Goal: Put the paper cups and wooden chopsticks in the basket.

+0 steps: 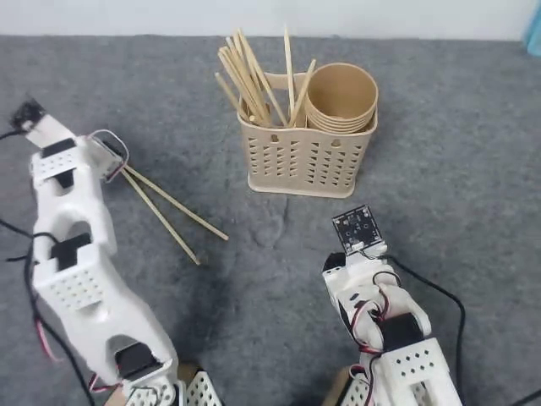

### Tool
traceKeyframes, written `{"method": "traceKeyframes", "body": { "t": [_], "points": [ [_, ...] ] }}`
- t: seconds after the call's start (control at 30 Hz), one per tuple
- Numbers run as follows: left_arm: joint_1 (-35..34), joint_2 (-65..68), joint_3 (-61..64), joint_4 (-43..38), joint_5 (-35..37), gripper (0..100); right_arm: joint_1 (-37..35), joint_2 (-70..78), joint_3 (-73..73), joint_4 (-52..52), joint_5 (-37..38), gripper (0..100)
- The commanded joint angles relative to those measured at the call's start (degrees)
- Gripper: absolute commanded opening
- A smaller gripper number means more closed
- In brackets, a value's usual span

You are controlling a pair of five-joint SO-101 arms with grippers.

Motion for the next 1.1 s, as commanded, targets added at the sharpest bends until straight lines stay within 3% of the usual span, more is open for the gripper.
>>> {"method": "traceKeyframes", "body": {
  "t": [0.0, 0.4, 0.6, 0.73, 0.9, 1.07],
  "points": [
    [1.2, -0.1, -2.9, 1.1, 0.5, 18, 0.6, -0.7, 1.2, -1.3, 1.1, 0.8],
    [3.9, 0.4, -4.2, 12.3, 0.4, 18, 0.6, -0.8, 1.2, -1.1, 1.1, 0.8],
    [2.8, -0.1, -4.3, 12.4, 0.2, 0, 0.6, -0.9, 1.2, -1.0, 1.1, 0.8],
    [2.1, -1.8, -4.8, 12.7, 0.2, 1, 0.6, -0.9, 1.3, -1.0, 1.1, 0.8],
    [1.1, -9.1, -5.1, 15.8, 0.2, 1, 0.6, -0.9, 1.3, -0.9, 1.1, 0.8],
    [0.5, -20.7, -4.8, 24.3, -2.9, 1, 0.6, -0.9, 1.3, -0.9, 1.1, 0.8]
  ]
}}
